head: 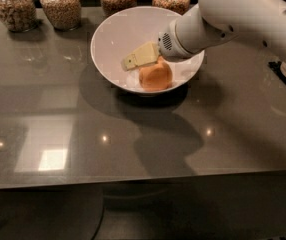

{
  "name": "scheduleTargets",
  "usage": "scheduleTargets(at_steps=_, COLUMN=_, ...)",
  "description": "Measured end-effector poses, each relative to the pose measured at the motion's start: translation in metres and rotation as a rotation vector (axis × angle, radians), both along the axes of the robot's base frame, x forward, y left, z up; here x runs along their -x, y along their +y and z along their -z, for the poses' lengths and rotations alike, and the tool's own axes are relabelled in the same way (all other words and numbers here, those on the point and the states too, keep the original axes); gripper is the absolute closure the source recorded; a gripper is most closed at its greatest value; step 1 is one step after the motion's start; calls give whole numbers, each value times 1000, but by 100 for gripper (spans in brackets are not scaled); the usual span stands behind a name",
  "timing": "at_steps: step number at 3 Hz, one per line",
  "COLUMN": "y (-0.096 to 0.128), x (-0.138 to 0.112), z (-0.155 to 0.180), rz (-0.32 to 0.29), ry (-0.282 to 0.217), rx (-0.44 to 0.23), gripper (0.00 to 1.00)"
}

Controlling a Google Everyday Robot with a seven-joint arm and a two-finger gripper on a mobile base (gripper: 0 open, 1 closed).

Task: Pick orange from white bowl

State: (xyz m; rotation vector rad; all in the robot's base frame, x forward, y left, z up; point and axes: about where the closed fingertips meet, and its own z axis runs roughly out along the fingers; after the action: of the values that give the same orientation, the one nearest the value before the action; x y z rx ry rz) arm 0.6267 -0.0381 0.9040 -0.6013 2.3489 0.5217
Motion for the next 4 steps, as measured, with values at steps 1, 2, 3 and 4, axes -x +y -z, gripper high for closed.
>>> scheduleTargets(at_steps=1, y=1, x=8, z=1, rz=7, ry=-4, rx=52, gripper=8)
scheduleTargets(at_steps=2, y=2, x=10, z=5, rz=16, ry=-21, rx=113, gripper=9)
scheduleTargets(at_steps=3, y=3, x=9, z=15, rz=24, ry=-36, rx=189, gripper=11)
scheduleTargets(at_steps=4, y=-4, x=7, z=32, rz=46, ry=-45, rx=276, gripper=16)
